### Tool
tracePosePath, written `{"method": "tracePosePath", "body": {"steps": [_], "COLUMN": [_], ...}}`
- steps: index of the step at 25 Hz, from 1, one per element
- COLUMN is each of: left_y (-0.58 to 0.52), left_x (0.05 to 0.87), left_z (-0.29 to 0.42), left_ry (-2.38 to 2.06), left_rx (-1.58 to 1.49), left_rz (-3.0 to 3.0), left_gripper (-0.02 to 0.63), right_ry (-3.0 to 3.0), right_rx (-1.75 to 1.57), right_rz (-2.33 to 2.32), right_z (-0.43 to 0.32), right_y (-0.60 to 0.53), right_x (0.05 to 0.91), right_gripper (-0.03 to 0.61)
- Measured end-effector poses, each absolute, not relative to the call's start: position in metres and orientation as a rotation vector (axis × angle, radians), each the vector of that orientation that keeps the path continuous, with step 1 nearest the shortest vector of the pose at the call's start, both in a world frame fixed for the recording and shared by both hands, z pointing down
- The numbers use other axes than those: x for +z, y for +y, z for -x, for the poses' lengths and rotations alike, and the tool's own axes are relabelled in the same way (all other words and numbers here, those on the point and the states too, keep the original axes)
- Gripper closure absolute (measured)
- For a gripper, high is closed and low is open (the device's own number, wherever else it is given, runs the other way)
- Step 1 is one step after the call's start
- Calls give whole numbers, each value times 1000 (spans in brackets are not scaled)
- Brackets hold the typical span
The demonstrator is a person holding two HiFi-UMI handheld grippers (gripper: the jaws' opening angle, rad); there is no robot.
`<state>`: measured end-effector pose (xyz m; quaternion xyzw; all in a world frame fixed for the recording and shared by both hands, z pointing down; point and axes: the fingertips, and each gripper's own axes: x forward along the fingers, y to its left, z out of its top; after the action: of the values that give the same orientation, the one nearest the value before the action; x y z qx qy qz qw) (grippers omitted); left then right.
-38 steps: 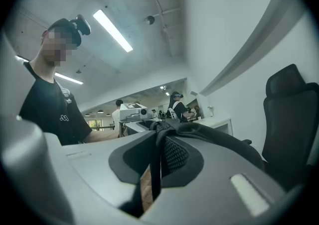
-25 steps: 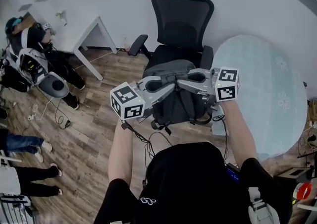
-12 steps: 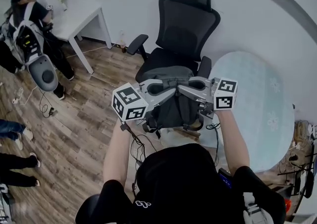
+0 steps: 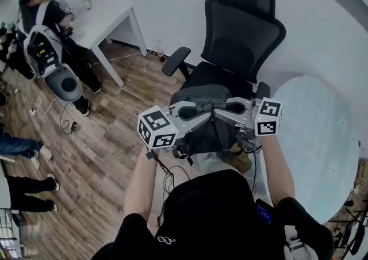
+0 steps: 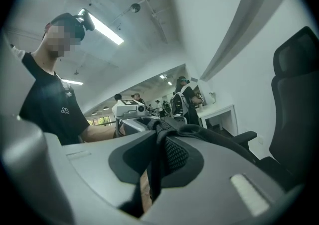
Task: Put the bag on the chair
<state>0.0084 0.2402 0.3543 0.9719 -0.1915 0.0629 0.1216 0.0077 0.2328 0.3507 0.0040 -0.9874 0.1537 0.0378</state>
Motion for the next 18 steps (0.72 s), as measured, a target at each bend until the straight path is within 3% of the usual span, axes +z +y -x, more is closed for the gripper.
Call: {"method": "tracePosePath", "body": {"steps": [18], "left_y": [-25], "left_x": [401], "left_z": [-9], "left_ry": [-536], "left_rx": [298], "left_rz": [-2650], "left_gripper": [577], "right_ry": [-2938], "right_rx": [501], "right_rz": [-63], "right_z": [-9], "right_y": [-35], "right_x": [396], "right_gripper": [540]}}
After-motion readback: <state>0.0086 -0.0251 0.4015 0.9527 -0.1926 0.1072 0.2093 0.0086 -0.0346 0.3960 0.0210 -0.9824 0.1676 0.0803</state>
